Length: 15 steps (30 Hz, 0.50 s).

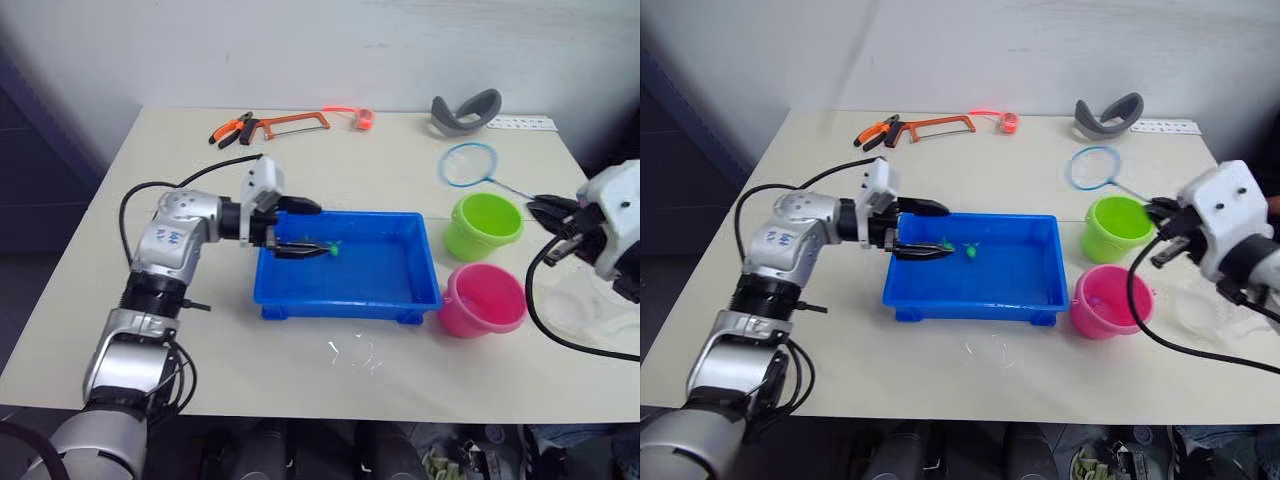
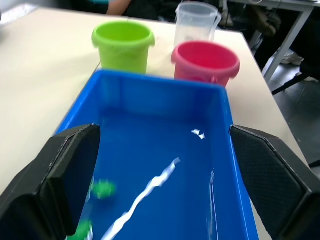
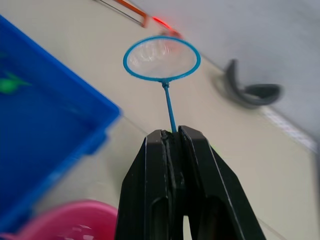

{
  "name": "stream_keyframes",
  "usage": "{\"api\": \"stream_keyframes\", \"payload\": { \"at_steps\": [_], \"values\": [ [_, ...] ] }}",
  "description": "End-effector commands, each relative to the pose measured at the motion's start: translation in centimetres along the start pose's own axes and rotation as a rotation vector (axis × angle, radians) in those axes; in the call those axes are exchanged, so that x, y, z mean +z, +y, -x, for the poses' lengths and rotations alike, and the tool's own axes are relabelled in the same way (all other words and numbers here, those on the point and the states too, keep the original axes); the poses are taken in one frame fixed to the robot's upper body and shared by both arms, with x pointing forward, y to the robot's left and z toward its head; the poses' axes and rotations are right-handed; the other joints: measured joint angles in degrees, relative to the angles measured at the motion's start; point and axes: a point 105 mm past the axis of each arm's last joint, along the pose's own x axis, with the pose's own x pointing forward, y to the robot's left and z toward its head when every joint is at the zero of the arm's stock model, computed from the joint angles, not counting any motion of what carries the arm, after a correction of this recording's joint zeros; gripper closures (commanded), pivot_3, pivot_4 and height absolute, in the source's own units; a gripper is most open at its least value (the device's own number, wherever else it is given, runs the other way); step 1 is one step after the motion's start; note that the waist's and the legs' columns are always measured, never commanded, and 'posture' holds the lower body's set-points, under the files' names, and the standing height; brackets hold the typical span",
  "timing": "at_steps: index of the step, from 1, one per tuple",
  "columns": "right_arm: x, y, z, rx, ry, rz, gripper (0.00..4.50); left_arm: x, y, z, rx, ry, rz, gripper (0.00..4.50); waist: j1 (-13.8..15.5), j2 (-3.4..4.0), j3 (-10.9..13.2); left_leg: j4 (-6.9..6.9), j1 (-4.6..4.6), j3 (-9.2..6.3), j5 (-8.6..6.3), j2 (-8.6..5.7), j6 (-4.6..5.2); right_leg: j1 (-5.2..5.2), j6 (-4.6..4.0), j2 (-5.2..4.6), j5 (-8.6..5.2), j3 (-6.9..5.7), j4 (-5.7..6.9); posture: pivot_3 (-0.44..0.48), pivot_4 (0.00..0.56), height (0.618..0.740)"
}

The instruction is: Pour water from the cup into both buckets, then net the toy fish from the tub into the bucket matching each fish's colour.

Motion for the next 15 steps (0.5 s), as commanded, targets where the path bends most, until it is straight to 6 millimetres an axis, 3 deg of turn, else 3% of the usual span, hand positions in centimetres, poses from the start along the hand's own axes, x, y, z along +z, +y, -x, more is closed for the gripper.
{"api": "stream_keyframes", "payload": {
  "at_steps": [1, 8, 15],
  "values": [
    [-0.1, 4.8, -0.5, 0.269, 0.024, -0.215, 4.50, 0.2, -0.5, 2.6, 0.035, 0.043, -0.040, 0.02, -0.1, 0.00, 0.0, -0.02, -0.02, 0.00, -0.02, -0.01, 0.03, 0.00, 0.00, -0.03, 0.00, 0.00, 0.01, 0.000, 0.150, 0.740],
    [-3.6, 10.0, -2.6, 0.503, 0.219, -0.336, 4.50, -1.4, -1.4, 5.7, 0.117, 0.130, -0.016, 0.02, -0.2, 0.00, 0.0, -0.08, -0.07, 0.06, -0.16, -0.24, 0.26, 0.00, 0.00, -0.74, 0.00, -0.04, -0.03, 0.000, 0.150, 0.740],
    [-5.6, 10.6, -6.4, 0.449, 0.253, -0.315, 4.50, -1.4, -1.7, 6.2, 0.190, 0.134, -0.029, 0.02, -0.2, -0.01, 0.0, -0.07, -0.06, 0.11, -0.16, -0.29, 0.26, -0.07, 0.01, -0.74, 0.01, -0.11, -0.03, 0.000, 0.150, 0.740]
  ]
}}
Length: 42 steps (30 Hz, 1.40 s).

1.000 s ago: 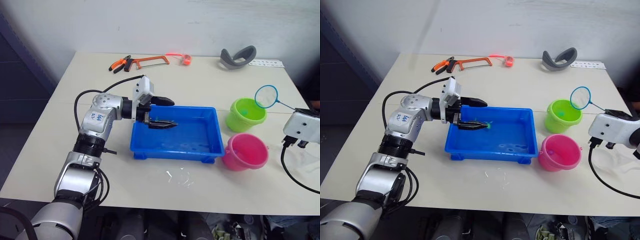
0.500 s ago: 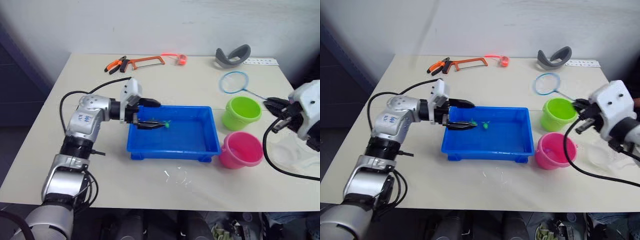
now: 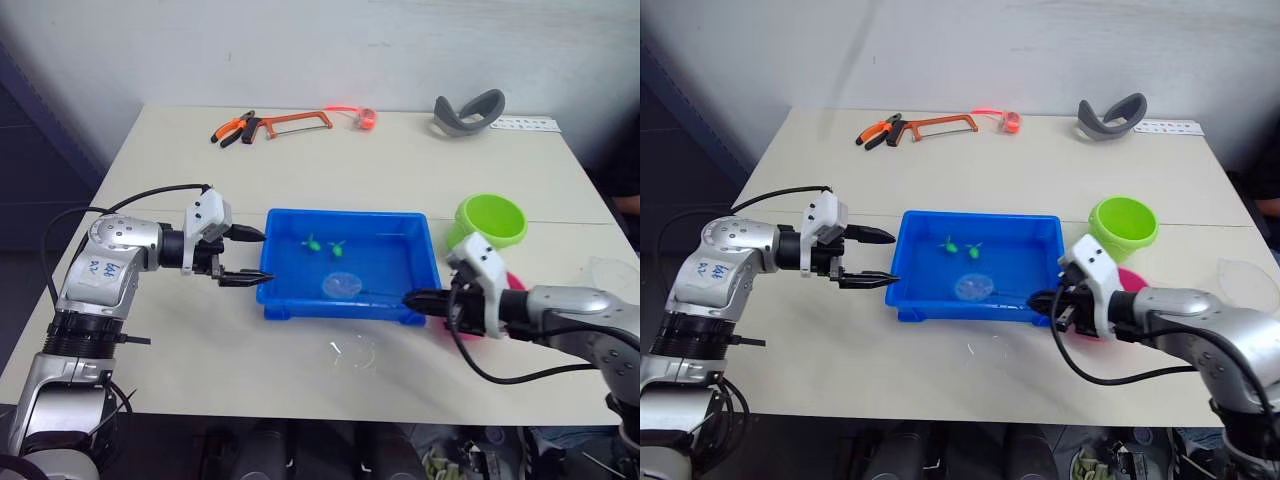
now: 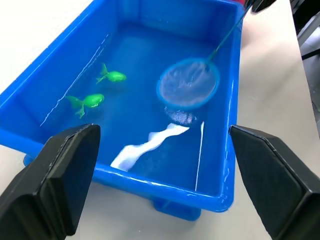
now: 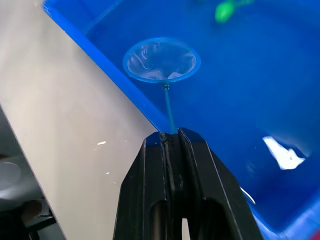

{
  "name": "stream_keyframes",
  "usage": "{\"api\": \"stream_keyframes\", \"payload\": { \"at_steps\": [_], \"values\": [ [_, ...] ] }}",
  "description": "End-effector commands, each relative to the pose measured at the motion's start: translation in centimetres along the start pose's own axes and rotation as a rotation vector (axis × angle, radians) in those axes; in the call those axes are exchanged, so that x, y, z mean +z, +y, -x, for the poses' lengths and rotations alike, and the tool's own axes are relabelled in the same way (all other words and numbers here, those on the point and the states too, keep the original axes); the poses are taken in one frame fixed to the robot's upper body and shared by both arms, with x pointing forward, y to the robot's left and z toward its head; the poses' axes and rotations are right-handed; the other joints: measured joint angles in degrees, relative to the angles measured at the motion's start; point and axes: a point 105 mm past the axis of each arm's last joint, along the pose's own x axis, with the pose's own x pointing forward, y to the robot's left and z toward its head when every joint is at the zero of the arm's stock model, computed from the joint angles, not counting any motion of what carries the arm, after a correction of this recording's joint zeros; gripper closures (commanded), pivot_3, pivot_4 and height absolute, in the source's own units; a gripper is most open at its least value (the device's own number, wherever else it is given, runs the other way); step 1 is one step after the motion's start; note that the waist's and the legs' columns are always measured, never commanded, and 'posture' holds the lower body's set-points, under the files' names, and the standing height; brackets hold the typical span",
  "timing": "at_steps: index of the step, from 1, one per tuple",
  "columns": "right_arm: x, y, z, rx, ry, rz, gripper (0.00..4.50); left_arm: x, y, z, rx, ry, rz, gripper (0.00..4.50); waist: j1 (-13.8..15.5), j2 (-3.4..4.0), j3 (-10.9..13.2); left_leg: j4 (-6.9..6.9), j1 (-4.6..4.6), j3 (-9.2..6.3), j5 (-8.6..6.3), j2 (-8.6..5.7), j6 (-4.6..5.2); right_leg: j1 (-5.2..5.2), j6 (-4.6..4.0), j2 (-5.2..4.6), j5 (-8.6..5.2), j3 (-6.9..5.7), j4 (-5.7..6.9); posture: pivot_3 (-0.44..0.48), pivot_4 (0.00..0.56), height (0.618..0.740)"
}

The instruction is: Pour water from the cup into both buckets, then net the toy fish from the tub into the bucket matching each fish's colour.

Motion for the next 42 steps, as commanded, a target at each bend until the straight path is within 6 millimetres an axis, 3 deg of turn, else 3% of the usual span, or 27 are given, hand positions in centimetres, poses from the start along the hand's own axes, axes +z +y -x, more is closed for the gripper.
{"api": "stream_keyframes", "payload": {
  "at_steps": [1, 6, 11, 20, 29, 36, 42],
  "values": [
    [1.2, -1.5, -1.4, -0.079, -0.051, 0.039, 4.50, 1.5, 0.2, 0.8, 0.057, -0.035, -0.050, 0.02, -0.1, 0.00, 0.0, 0.01, 0.00, 0.03, 0.02, 0.00, -0.03, -0.03, 0.00, 0.06, 0.00, 0.01, 0.02, 0.000, 0.150, 0.740],
    [2.5, -3.3, -2.8, -0.166, -0.138, 0.042, 4.50, 1.6, 0.1, 0.9, 0.070, -0.041, -0.045, 0.02, 0.0, 0.00, 0.0, -0.01, 0.00, 0.05, 0.02, 0.02, -0.04, -0.04, 0.00, 0.33, 0.00, 0.02, 0.08, 0.000, 0.150, 0.740],
    [3.8, -4.3, -2.7, -0.227, -0.210, 0.059, 4.50, 1.8, 0.2, 0.9, 0.073, -0.050, -0.044, 0.02, 0.0, 0.00, 0.0, -0.04, -0.01, 0.08, 0.02, 0.02, -0.04, -0.03, 0.02, 0.37, 0.01, 0.03, 0.13, 0.000, 0.150, 0.740],
    [4.2, -2.7, -0.7, -0.202, -0.247, 0.129, 4.50, 3.1, 0.5, -0.6, 0.038, -0.121, -0.025, 0.02, 0.1, 0.00, 0.0, -0.08, -0.01, 0.09, 0.02, 0.04, -0.03, -0.02, 0.03, 0.40, 0.01, 0.05, 0.11, 0.000, 0.150, 0.740],
    [4.8, -1.6, 4.5, -0.325, -0.315, 0.156, 4.50, 6.0, 0.6, -3.4, -0.075, -0.248, 0.000, 0.02, 0.4, 0.00, 0.0, -0.08, -0.02, 0.08, 0.02, 0.06, -0.03, 0.00, 0.05, 0.48, 0.03, 0.05, 0.08, 0.000, 0.150, 0.740],
    [4.5, -2.8, 10.2, -0.523, -0.333, 0.123, 4.50, 7.8, 0.4, -5.6, -0.162, -0.308, -0.029, 0.02, 0.8, -0.01, 0.0, -0.08, 0.00, 0.09, 0.02, 0.07, -0.04, 0.02, 0.06, 0.52, 0.03, 0.08, 0.07, 0.000, 0.150, 0.740],
    [4.2, -5.5, 14.3, -0.736, -0.272, 0.152, 4.50, 8.8, 0.2, -7.0, -0.209, -0.342, -0.055, 0.02, 1.0, -0.01, 0.0, -0.07, 0.01, 0.11, 0.02, 0.09, -0.04, 0.01, 0.06, 0.56, 0.03, 0.11, 0.02, 0.000, 0.150, 0.740]
  ]
}}
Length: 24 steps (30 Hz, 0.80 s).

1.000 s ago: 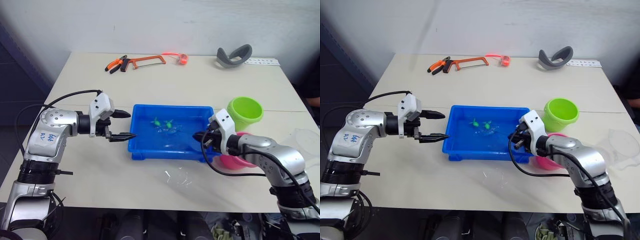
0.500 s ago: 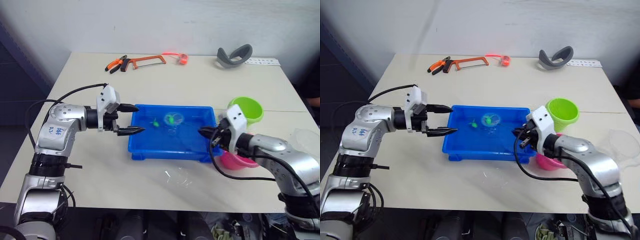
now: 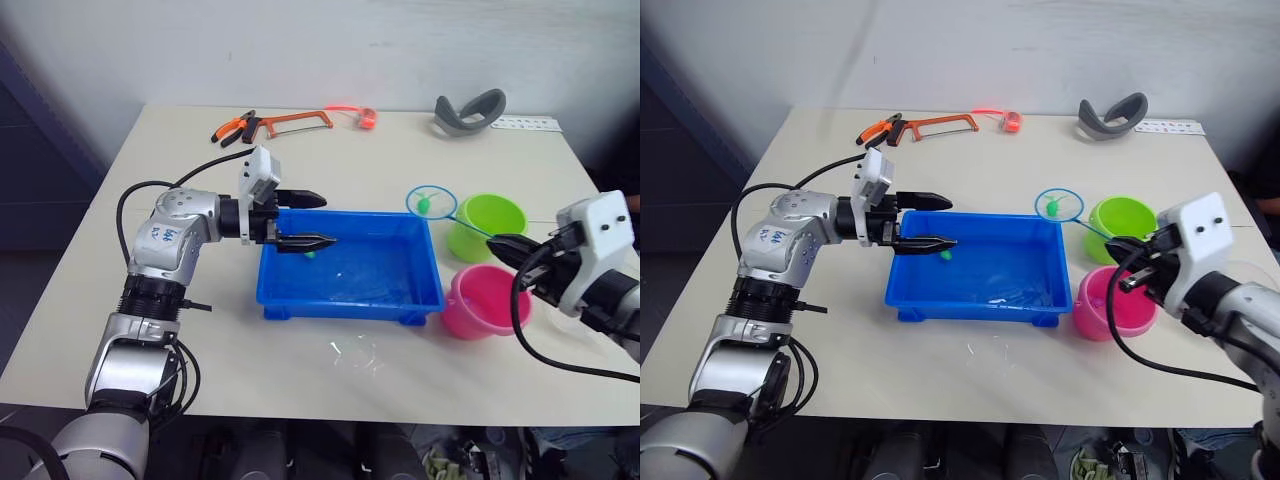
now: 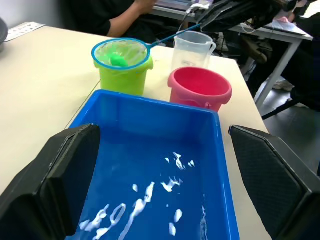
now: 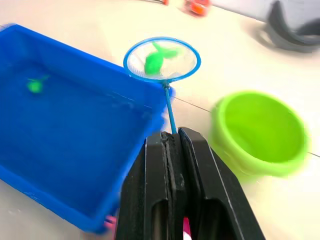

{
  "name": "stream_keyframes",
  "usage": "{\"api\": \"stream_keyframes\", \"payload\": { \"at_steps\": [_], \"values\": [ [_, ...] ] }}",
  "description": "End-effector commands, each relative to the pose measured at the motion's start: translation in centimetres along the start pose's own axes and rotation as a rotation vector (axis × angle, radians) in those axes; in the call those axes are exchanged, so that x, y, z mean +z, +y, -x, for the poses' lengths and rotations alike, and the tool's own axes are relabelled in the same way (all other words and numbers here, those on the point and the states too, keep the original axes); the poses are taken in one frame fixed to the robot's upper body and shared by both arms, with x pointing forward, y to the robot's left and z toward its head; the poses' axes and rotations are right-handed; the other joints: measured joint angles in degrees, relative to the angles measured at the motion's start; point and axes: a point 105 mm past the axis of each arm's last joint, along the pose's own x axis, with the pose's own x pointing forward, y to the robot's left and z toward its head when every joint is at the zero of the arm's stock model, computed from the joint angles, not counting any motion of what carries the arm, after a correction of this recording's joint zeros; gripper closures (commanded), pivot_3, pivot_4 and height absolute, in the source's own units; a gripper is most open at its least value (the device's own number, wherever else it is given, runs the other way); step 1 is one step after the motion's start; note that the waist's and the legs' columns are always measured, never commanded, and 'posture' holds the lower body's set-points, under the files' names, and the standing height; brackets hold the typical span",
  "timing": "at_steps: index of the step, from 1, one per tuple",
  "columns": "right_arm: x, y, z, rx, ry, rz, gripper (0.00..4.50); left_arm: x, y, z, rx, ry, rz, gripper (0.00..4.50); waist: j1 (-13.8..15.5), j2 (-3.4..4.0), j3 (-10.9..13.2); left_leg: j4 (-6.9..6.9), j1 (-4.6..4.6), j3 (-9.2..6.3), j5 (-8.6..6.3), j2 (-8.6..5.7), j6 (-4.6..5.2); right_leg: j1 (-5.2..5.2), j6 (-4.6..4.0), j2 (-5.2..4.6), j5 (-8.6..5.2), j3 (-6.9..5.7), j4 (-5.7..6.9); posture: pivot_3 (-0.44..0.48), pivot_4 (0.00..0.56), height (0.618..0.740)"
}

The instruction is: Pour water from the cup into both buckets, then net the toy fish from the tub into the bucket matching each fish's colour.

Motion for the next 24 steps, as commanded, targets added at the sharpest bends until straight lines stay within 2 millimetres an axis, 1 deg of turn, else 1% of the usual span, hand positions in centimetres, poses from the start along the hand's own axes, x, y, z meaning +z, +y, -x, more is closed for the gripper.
{"api": "stream_keyframes", "payload": {
  "at_steps": [1, 4, 6, 9, 14, 15, 16, 18, 19, 20, 21, 24],
  "values": [
    [1.0, -3.1, 1.3, -0.142, -0.003, 0.093, 4.50, 1.3, -0.1, -0.7, -0.032, -0.025, -0.058, 0.02, 0.0, 0.00, 0.0, 0.00, 0.00, 0.01, 0.00, 0.00, 0.00, 0.00, 0.00, 0.00, 0.00, 0.02, 0.00, 0.000, 0.150, 0.740],
    [1.0, -4.4, 1.2, -0.180, 0.028, 0.227, 4.50, 1.4, -0.1, -1.0, -0.038, -0.031, -0.064, 0.02, 0.3, 0.00, 0.0, 0.02, 0.00, 0.03, 0.00, -0.02, 0.01, 0.00, 0.00, 0.00, 0.00, 0.03, -0.06, 0.000, 0.150, 0.740],
    [0.6, -5.4, 1.1, -0.209, 0.060, 0.324, 4.50, 1.4, 0.0, -1.0, -0.037, -0.034, -0.069, 0.02, 0.2, 0.00, 0.0, 0.02, 0.02, 0.06, 0.00, -0.02, 0.01, -0.01, 0.00, 0.02, 0.00, 0.05, -0.05, 0.000, 0.150, 0.740],
    [-0.1, -6.9, 0.8, -0.239, 0.135, 0.567, 4.50, 1.5, 0.0, -0.8, -0.027, -0.036, -0.074, 0.02, 0.2, 0.00, 0.0, 0.03, 0.03, 0.10, 0.00, -0.02, 0.00, -0.02, 0.00, 0.05, 0.00, 0.08, -0.05, 0.000, 0.150, 0.740],
    [-1.0, -7.7, 0.0, -0.195, 0.211, 0.943, 4.50, 1.3, 0.0, -0.4, -0.012, -0.034, -0.073, 0.02, 0.2, 0.00, 0.0, 0.10, 0.05, 0.15, 0.02, 0.00, -0.03, -0.03, 0.01, 0.07, 0.00, 0.13, -0.06, 0.000, 0.150, 0.740],
    [-1.0, -7.8, -0.2, -0.180, 0.222, 1.062, 4.50, 1.3, 0.0, -0.4, -0.007, -0.034, -0.071, 0.02, 0.2, 0.00, 0.0, 0.11, 0.06, 0.15, 0.02, 0.00, -0.04, -0.02, 0.01, 0.07, 0.00, 0.13, -0.05, 0.000, 0.150, 0.740],
    [-1.0, -7.8, -0.4, -0.164, 0.227, 1.142, 4.50, 1.3, 0.0, -0.3, -0.004, -0.034, -0.069, 0.02, 0.2, 0.00, 0.0, 0.12, 0.06, 0.15, 0.03, 0.01, -0.05, -0.02, 0.01, 0.08, 0.00, 0.13, -0.05, 0.000, 0.150, 0.740],
    [-0.8, -8.1, -0.7, -0.129, 0.252, 1.432, 4.50, 1.3, 0.0, -0.2, 0.002, -0.035, -0.068, 0.02, 0.2, 0.05, 0.0, 0.14, 0.06, 0.17, 0.04, 0.02, -0.05, -0.03, 0.01, 0.08, -0.01, 0.15, -0.05, 0.000, 0.150, 0.740],
    [-0.5, -8.3, -0.7, -0.122, 0.254, 1.522, 4.50, 1.2, 0.0, -0.2, 0.004, -0.034, -0.067, 0.02, 0.1, 0.15, 0.0, 0.18, 0.06, 0.20, 0.04, 0.03, -0.06, -0.04, 0.01, 0.08, 0.00, 0.17, -0.03, 0.000, 0.150, 0.740],
    [-0.2, -8.5, -0.7, -0.122, 0.253, 1.586, 4.50, 1.2, -0.1, -0.1, 0.005, -0.034, -0.067, 0.02, 0.0, 0.14, 0.0, 0.16, 0.07, 0.24, 0.04, 0.01, -0.07, -0.07, 0.02, 0.06, -0.01, 0.22, -0.04, 0.000, 0.150, 0.740],
    [0.0, -8.6, -0.7, -0.125, 0.249, 1.613, 4.50, 1.2, -0.1, -0.1, 0.007, -0.034, -0.066, 0.02, 0.0, 0.14, 0.0, 0.16, 0.07, 0.25, 0.05, 0.04, -0.08, -0.07, 0.02, 0.09, -0.01, 0.21, -0.04, 0.000, 0.150, 0.740],
    [0.4, -8.9, -0.6, -0.128, 0.237, 1.647, 4.50, 1.2, 0.0, 0.0, 0.011, -0.033, -0.064, 0.02, 0.0, 0.14, 0.0, 0.16, 0.07, 0.23, 0.09, 0.09, -0.15, -0.06, 0.02, 0.12, -0.01, 0.21, -0.06, 0.000, 0.150, 0.740]
  ]
}}
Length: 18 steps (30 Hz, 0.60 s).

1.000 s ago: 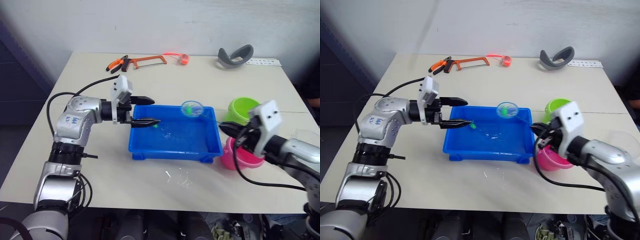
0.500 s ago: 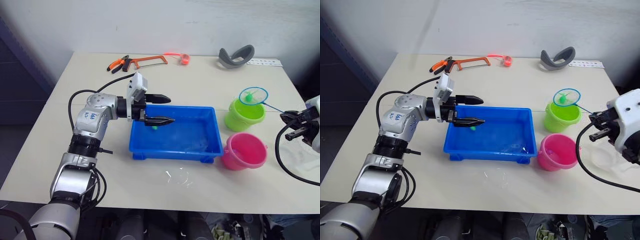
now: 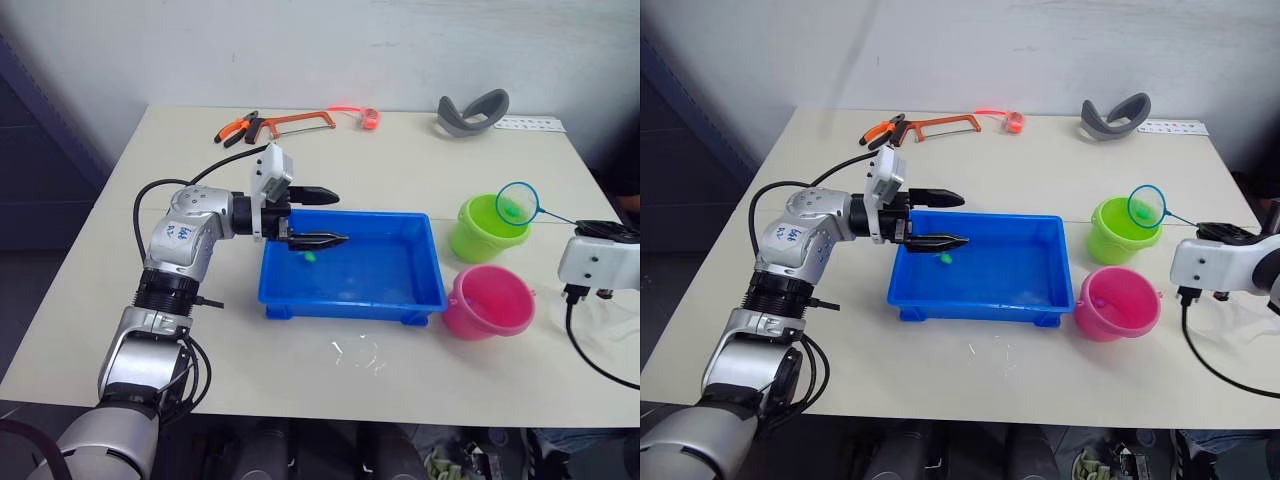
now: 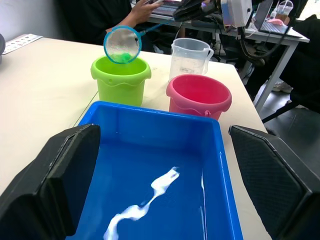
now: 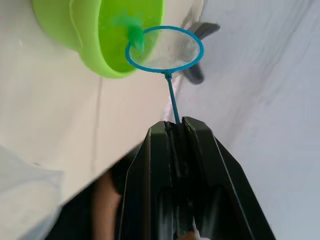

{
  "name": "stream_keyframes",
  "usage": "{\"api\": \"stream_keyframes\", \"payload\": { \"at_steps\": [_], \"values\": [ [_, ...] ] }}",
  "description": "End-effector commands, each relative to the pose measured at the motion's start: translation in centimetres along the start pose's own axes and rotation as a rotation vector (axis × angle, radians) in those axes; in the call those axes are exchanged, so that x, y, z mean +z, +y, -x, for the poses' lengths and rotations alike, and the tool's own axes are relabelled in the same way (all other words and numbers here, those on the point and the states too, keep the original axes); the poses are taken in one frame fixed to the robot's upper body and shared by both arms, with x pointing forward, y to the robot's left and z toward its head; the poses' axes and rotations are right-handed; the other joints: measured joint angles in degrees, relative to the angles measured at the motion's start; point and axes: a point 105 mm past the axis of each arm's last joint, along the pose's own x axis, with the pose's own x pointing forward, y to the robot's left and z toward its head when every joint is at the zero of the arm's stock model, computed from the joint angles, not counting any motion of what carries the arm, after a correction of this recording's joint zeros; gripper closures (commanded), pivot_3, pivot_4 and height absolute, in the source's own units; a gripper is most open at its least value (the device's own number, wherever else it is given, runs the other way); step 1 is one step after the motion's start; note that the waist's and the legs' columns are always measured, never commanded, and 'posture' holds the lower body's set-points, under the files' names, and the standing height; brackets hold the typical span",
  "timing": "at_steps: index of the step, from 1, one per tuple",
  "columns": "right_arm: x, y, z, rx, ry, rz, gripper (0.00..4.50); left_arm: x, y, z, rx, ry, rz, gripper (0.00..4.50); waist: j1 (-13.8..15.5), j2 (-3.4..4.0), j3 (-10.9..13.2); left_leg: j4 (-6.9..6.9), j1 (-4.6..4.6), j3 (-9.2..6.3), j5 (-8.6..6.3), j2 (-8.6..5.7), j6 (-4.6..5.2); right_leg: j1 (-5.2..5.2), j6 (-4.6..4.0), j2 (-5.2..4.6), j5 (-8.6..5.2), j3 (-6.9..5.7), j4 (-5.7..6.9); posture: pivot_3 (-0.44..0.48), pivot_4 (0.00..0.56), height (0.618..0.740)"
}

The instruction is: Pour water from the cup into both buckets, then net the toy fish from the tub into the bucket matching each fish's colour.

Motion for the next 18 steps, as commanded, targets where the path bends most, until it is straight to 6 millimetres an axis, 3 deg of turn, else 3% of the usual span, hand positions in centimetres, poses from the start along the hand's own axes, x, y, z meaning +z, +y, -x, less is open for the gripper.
{"api": "stream_keyframes", "payload": {
  "at_steps": [1, 3, 8, 9, 11, 14, 18],
  "values": [
    [-0.5, -1.3, 0.3, -0.049, -0.003, 0.055, 4.50, 1.3, -0.1, 0.4, 0.008, -0.024, -0.048, 0.02, 0.1, 0.00, 0.0, 0.00, 0.00, 0.00, 0.01, 0.00, -0.01, 0.00, 0.00, 0.00, 0.00, 0.00, 0.00, 0.000, 0.150, 0.740],
    [-0.6, -1.6, 0.4, -0.055, -0.006, 0.055, 4.50, 1.2, 0.0, 0.4, 0.009, -0.023, -0.048, 0.02, 0.1, 0.00, 0.0, 0.00, 0.00, 0.00, 0.01, 0.00, -0.02, 0.01, 0.00, 0.00, 0.00, 0.00, 0.00, 0.000, 0.150, 0.740],
    [1.1, -2.7, 1.0, -0.127, -0.132, -0.571, 4.50, 0.5, -0.2, 1.3, 0.014, 0.019, -0.046, 0.02, 0.1, -0.04, 0.0, 0.04, 0.03, -0.11, 0.03, 0.06, -0.06, 0.12, 0.00, 0.09, 0.00, -0.05, -0.03, 0.000, 0.150, 0.740],
    [2.8, -3.1, 1.1, -0.119, -0.226, -0.776, 4.50, 0.0, -0.4, 2.0, 0.018, 0.047, -0.046, 0.02, 0.0, -0.03, 0.0, 0.04, 0.03, -0.13, 0.03, 0.05, -0.07, 0.10, 0.00, 0.09, 0.00, -0.04, 0.00, 0.000, 0.150, 0.740],
    [5.6, -3.6, 1.3, -0.059, -0.368, -1.002, 4.50, -0.6, -0.6, 3.1, 0.025, 0.087, -0.044, 0.02, -0.7, -0.03, 0.0, 0.03, 0.05, -0.14, 0.04, 0.13, -0.09, 0.12, -0.01, 0.14, 0.01, -0.04, 0.05, 0.000, 0.150, 0.740],
    [9.6, -3.9, 1.3, 0.072, -0.528, -1.159, 4.50, -1.6, -1.1, 5.3, 0.057, 0.150, -0.030, 0.02, -1.0, -0.02, 0.0, 0.02, 0.06, -0.23, 0.05, 0.12, -0.12, 0.11, -0.04, 0.11, 0.00, -0.07, 0.10, 0.000, 0.150, 0.740],
    [13.2, -3.3, 1.0, 0.247, -0.648, -1.241, 4.50, -2.5, -1.8, 7.8, 0.104, 0.222, -0.011, 0.02, -1.1, -0.03, 0.0, 0.00, 0.05, -0.27, -0.04, 0.14, -0.05, 0.12, -0.06, 0.04, -0.01, -0.07, 0.05, 0.000, 0.150, 0.740]
  ]
}}
